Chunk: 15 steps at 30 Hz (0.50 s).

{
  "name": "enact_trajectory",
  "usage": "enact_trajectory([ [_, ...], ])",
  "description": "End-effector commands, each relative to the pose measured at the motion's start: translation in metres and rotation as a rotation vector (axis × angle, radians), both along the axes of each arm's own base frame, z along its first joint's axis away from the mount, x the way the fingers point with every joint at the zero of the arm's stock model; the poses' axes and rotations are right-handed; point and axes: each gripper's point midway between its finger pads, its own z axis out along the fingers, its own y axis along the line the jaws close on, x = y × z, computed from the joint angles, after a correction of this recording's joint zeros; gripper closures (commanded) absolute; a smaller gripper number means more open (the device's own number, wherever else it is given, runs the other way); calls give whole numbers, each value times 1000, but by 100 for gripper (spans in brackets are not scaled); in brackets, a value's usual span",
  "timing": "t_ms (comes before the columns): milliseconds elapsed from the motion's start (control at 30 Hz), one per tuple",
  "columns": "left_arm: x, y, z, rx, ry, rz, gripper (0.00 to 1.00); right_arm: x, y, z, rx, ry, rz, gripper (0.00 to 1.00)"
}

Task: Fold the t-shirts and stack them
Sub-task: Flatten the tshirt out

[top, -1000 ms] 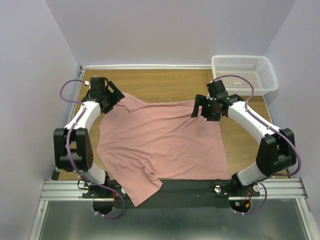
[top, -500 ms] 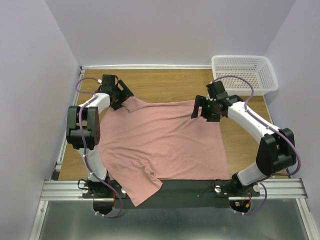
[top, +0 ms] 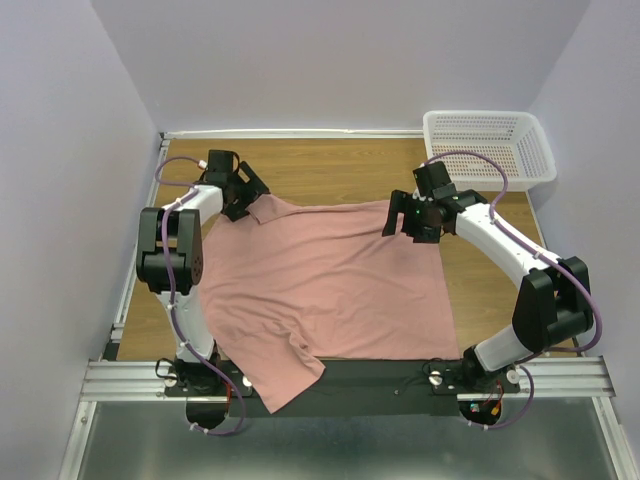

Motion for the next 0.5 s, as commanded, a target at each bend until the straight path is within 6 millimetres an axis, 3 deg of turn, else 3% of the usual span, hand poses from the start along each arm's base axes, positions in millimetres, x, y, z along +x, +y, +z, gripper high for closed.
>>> enact_trajectory([
  [0,7,-20,5,-41,-14,-43,2,8,-6,5,-23,-42,-12,7],
  [300,35,-48,32,-128,-73,-81,6,8,-9,11,-35,-67,-12,7],
  [467,60,-80,57,-216,-127,-123,8,9,-10,17,-38,-84,-11,7],
])
